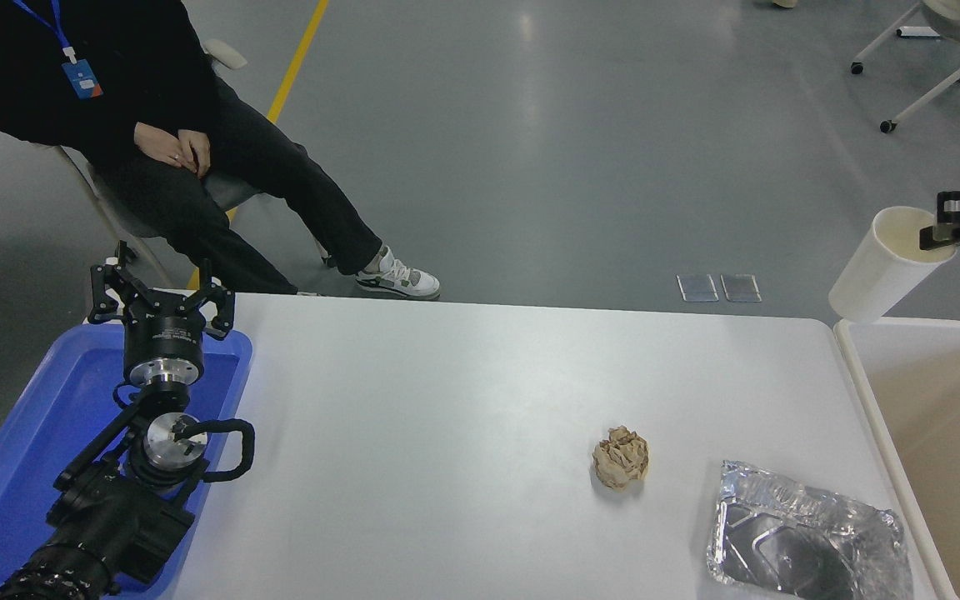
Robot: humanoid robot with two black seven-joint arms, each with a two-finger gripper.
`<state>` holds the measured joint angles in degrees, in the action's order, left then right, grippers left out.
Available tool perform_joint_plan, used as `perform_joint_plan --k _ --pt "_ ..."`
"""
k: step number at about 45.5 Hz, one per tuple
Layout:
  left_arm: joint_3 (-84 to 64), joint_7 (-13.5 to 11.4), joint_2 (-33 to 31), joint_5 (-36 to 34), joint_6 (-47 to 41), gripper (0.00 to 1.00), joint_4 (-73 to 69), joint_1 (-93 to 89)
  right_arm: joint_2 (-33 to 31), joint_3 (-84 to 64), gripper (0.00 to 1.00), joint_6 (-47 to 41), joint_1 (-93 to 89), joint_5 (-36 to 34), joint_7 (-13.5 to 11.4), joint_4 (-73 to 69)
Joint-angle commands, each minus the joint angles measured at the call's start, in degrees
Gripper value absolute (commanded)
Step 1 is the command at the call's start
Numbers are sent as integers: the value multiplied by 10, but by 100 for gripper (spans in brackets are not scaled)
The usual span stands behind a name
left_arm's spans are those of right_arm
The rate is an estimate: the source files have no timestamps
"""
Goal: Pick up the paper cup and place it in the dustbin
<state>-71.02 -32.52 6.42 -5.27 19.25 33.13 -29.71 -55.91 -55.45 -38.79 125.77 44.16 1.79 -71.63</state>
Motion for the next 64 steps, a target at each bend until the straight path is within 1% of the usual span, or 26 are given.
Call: perform_joint_plan --k 1,4,9,14,18,23,26,30,35,40,43,49,54,55,59,64 --pt "0 0 0 0 0 99 0 0 -5 -51 0 -38 98 -2 -1 -16" --pt "0 0 0 0 0 99 0 0 -8 -49 0 -31 98 -4 -3 -9" --pt "0 0 0 0 0 99 0 0 -23 -48 0 -2 94 -12 -28 11" --pt "0 0 0 0 0 99 0 0 -60 -46 0 52 75 -14 -42 32" --pt "0 0 0 0 0 99 0 0 -90 -39 0 114 37 -14 -43 57" --pt "0 0 0 0 0 99 0 0 -137 -28 0 215 -24 -23 -42 81" --pt "0 0 0 0 0 99 0 0 -158 -9 0 278 -77 -56 -42 83" --pt "0 0 0 0 0 99 0 0 -168 12 0 346 -144 -103 -41 89" --pt "0 0 0 1 0 99 0 0 -163 33 0 427 -232 -192 -38 109" --pt "0 0 0 1 0 99 0 0 -141 69 0 492 -321 -296 -36 132" --pt "0 0 0 1 0 99 0 0 -131 99 0 514 -378 -355 -35 145" --pt "0 0 0 1 0 99 0 0 -109 200 0 536 -488 -434 -31 174" --pt "0 0 0 0 0 99 0 0 -69 306 0 552 -609 -464 -31 223" --pt "0 0 0 1 0 99 0 0 -45 351 0 556 -661 -466 -31 255" --pt "0 0 0 1 0 99 0 0 21 446 0 556 -770 -466 -31 340" --pt "0 0 0 1 0 99 0 0 119 557 0 544 -863 -463 -31 471"
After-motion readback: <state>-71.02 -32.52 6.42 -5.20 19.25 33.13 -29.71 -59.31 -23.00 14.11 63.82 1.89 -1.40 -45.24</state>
